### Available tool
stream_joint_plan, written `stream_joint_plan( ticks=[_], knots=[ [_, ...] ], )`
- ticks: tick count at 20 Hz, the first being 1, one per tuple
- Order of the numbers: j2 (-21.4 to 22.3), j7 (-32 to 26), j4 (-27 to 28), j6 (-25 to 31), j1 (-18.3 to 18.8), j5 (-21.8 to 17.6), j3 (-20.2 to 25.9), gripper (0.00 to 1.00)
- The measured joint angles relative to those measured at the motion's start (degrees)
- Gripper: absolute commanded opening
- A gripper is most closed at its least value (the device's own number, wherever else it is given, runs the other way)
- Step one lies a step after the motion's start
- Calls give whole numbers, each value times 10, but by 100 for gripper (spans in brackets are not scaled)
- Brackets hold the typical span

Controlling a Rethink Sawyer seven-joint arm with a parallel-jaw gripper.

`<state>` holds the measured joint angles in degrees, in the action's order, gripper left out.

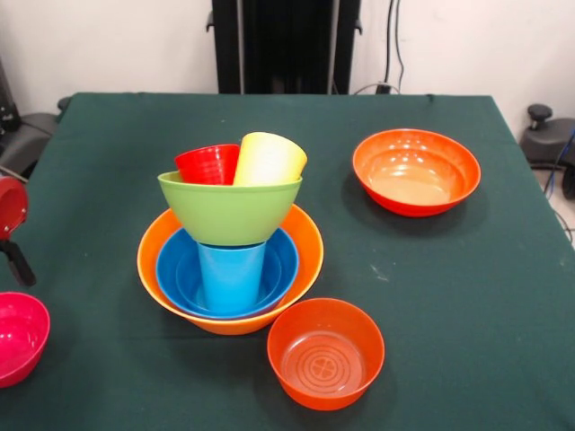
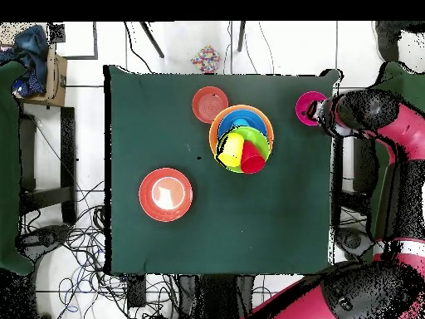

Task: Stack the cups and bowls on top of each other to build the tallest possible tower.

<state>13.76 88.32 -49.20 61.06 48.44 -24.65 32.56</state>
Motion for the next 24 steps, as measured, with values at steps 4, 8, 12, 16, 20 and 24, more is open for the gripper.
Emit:
stream_joint_plan(
  ticks=[4,8,12,16,20,24],
  knots=[
    [-7,0,11,0,-1,0,0,100],
    [-12,0,21,0,-1,0,0,100],
    [-14,0,23,0,-2,0,0,100],
    [-14,0,23,0,-4,0,0,100],
    [-15,0,23,0,-6,-2,0,100],
    [-18,0,23,0,-10,-3,-1,100]
  ],
)
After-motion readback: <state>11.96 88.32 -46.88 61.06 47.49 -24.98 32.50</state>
